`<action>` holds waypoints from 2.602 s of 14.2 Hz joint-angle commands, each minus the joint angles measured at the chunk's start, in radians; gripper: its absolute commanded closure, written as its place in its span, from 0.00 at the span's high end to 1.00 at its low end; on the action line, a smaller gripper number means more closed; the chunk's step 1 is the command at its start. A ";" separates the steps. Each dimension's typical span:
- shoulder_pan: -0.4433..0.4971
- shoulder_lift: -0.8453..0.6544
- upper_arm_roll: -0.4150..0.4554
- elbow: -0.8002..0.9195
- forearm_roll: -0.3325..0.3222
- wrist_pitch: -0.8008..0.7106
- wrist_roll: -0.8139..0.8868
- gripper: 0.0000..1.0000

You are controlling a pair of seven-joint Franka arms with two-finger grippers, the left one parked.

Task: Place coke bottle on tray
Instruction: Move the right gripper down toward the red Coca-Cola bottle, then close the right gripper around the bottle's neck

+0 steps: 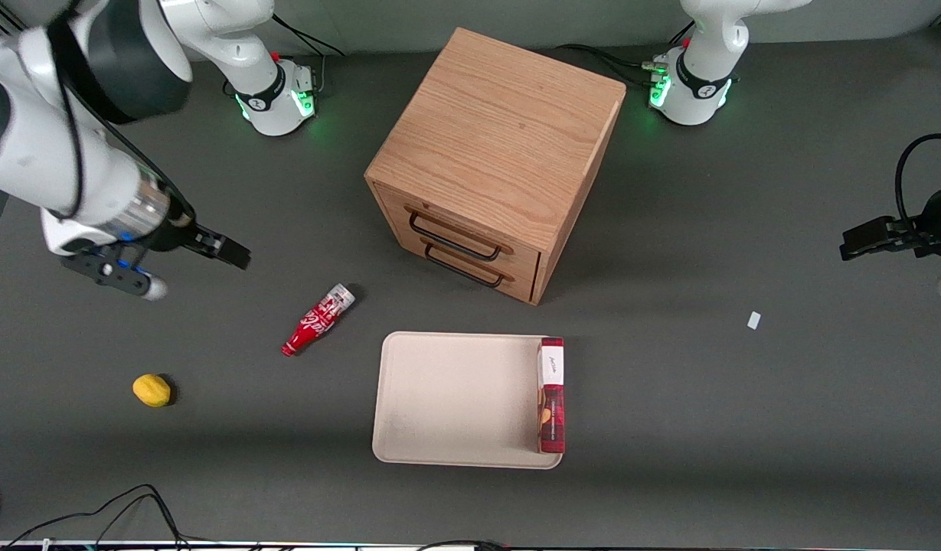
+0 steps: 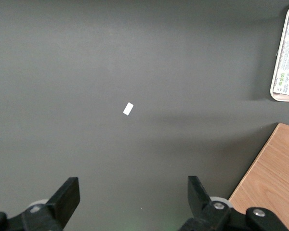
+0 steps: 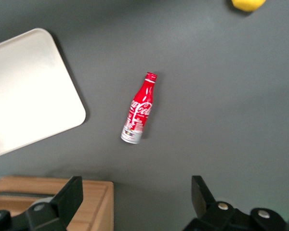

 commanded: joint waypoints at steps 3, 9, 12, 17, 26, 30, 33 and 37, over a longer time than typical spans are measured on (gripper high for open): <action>0.000 0.107 0.028 -0.127 -0.052 0.217 0.245 1.00; 0.006 0.258 0.056 -0.237 -0.135 0.473 0.461 1.00; 0.002 0.322 0.056 -0.279 -0.137 0.602 0.477 1.00; -0.003 0.397 0.056 -0.303 -0.137 0.683 0.480 1.00; -0.009 0.419 0.054 -0.316 -0.143 0.711 0.463 0.61; -0.009 0.402 0.056 -0.316 -0.143 0.688 0.461 0.43; -0.009 0.370 0.056 -0.306 -0.143 0.648 0.458 0.17; -0.006 0.310 0.059 -0.212 -0.140 0.511 0.422 0.02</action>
